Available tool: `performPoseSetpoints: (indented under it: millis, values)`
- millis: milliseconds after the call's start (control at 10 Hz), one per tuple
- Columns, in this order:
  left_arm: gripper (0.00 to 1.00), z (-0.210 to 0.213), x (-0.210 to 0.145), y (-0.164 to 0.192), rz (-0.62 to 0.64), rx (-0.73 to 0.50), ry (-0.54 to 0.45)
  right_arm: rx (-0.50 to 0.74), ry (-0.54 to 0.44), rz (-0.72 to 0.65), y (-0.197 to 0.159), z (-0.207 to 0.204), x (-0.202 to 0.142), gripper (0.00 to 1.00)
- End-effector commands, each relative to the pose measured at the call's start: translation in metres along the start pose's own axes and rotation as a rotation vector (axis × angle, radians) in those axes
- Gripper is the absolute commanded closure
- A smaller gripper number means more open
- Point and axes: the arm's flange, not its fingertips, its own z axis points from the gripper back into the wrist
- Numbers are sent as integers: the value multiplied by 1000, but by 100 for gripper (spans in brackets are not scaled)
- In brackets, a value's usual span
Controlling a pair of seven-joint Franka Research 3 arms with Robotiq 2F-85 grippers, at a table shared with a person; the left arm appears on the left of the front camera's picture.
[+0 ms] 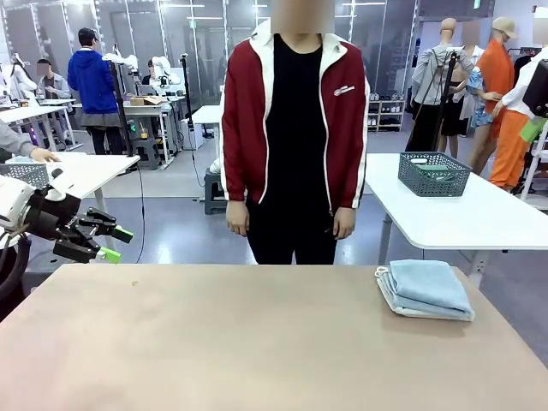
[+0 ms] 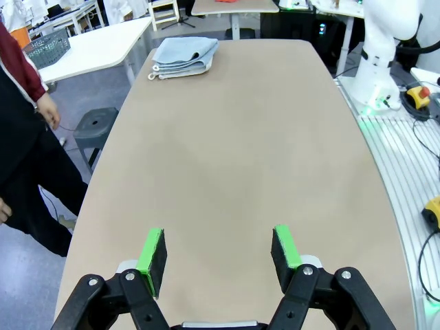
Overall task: Fold the towels and place them in the basket.
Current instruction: Stack the folded Towel with hook on the right side of the table.
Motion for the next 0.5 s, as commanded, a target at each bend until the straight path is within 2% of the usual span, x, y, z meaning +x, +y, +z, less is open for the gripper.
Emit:
performPoseSetpoints:
  millis: [0, 400]
  values:
    - [22, 0, 2, -1, 9, -1, -13, 1, 16, 8, -4, -4, 2, 33]
    - [22, 0, 2, -1, 9, -1, -13, 1, 16, 8, -4, -4, 2, 33]
